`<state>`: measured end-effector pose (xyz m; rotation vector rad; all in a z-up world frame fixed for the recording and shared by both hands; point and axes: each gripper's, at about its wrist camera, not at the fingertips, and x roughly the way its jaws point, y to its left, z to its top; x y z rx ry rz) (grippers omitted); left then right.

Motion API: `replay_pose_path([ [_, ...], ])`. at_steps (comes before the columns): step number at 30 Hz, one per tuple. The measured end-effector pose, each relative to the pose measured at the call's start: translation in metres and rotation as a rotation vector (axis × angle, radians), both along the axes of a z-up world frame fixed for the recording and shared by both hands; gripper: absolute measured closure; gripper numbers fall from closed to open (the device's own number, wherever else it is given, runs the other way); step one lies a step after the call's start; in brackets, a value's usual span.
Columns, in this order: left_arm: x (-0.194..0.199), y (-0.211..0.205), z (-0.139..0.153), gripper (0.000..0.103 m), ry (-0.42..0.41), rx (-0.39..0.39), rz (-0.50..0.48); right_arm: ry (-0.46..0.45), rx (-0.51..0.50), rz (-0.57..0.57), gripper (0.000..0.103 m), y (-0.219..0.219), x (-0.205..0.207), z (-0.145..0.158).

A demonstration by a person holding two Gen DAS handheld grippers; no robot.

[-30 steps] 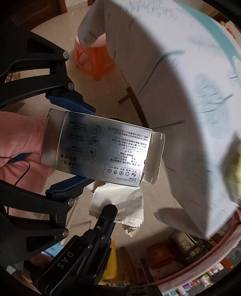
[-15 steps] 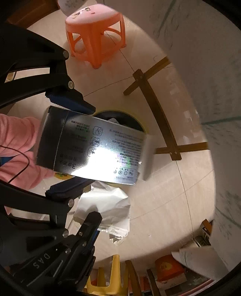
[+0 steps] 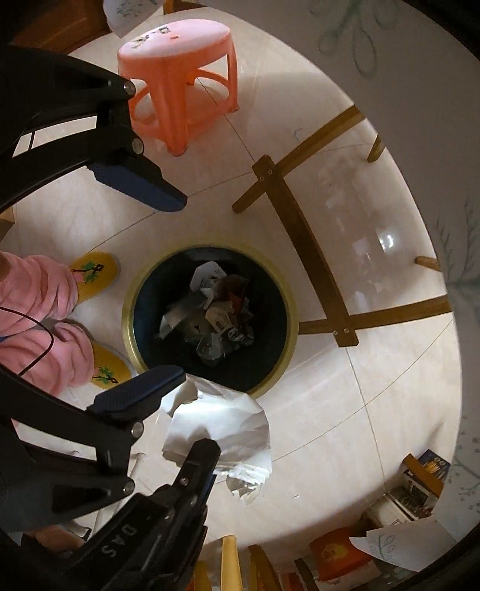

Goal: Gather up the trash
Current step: 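Carry silver box and tissue down over the bin and open both grippers, then raise both tools from the bin back over the table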

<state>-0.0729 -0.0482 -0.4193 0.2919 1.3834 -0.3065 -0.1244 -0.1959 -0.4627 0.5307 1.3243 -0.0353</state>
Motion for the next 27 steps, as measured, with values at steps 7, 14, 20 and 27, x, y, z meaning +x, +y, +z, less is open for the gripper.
replay_pose_path([
  [7, -0.004, 0.028, 0.023, 0.020, -0.040, 0.011, 0.057, -0.012, 0.017, 0.009, 0.092, 0.019, 0.016, 0.003],
  [14, -0.008, 0.055, 0.047, 0.020, -0.061, 0.008, 0.129, -0.056, 0.002, -0.002, 0.068, 0.033, 0.027, 0.018],
  [20, -0.017, 0.064, 0.074, 0.020, -0.042, -0.011, 0.165, -0.019, -0.021, 0.016, 0.068, 0.039, 0.021, 0.041],
  [27, -0.024, 0.069, 0.142, 0.022, -0.053, -0.063, 0.167, -0.007, -0.037, 0.034, 0.065, 0.049, 0.002, 0.100],
])
